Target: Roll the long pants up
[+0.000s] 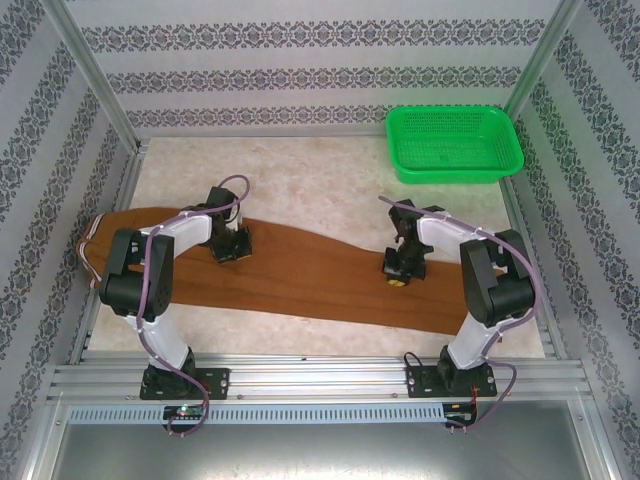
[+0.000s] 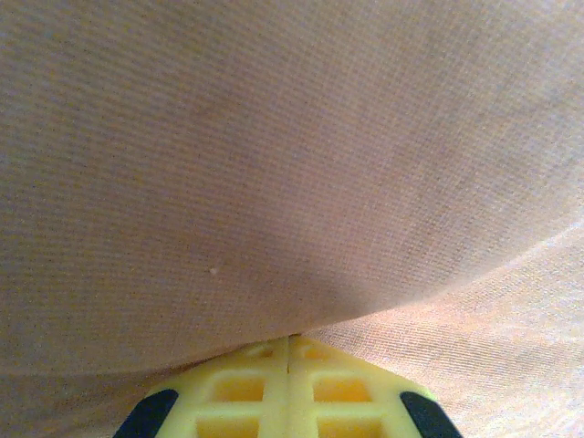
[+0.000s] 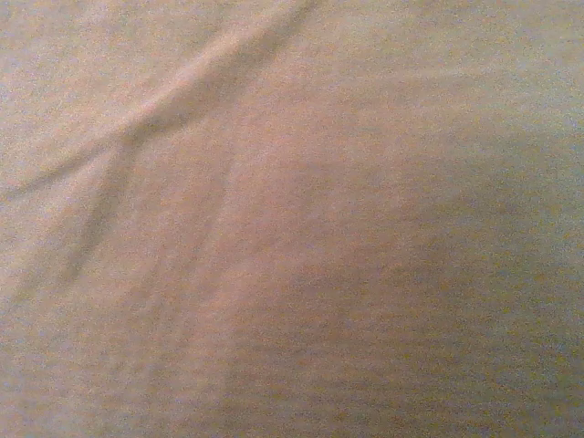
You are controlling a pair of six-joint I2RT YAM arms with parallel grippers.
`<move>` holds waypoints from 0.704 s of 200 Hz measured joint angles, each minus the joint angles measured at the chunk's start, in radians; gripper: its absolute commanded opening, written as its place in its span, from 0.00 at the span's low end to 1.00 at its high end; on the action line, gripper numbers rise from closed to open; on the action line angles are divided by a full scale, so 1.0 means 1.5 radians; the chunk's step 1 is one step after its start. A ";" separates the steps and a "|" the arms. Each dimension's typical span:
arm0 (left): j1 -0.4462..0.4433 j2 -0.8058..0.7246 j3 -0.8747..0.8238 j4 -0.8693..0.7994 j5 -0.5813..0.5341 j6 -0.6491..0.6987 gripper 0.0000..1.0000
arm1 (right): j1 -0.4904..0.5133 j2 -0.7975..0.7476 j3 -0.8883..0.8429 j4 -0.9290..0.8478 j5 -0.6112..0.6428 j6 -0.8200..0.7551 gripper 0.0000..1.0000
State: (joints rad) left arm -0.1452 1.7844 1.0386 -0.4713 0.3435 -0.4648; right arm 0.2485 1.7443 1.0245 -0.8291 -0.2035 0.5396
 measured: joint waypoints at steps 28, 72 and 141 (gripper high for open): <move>-0.006 0.012 0.009 0.022 0.001 -0.015 0.00 | -0.035 0.049 0.061 -0.017 0.000 -0.016 0.00; -0.019 0.031 0.022 0.061 0.002 -0.039 0.00 | -0.087 0.123 0.159 -0.051 -0.010 -0.037 0.00; -0.055 0.105 0.113 0.080 0.009 -0.056 0.06 | -0.184 0.210 0.305 -0.055 -0.010 -0.050 0.00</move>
State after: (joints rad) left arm -0.2276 1.9419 1.2083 -0.3511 0.3573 -0.5495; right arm -0.0269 2.0586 1.4822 -0.9115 -0.2188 0.4648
